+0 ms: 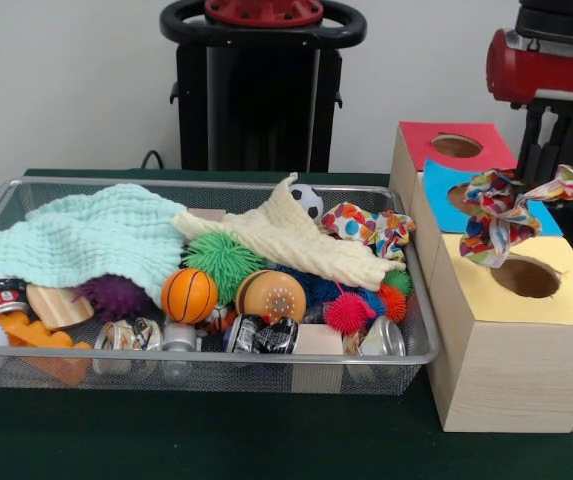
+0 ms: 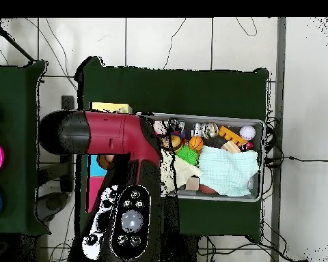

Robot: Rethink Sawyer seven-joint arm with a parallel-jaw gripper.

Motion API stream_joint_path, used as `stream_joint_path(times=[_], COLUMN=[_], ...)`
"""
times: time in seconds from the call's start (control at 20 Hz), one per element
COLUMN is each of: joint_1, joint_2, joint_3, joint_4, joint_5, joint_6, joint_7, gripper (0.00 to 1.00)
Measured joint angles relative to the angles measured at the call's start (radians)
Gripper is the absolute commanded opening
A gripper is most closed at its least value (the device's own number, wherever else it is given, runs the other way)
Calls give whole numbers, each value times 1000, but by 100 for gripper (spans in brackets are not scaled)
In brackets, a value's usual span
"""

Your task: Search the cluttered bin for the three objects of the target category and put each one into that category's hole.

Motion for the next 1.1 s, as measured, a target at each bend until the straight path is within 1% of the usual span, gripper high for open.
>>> stream_joint_path(times=[0.7,1.1], joint_1=[22,32], joint_2=[49,57], joint_3=[0,-1], joint_4=[0,-1], joint_5=[8,14], joint_6=[0,0], joint_7=[8,14], gripper=[0,0])
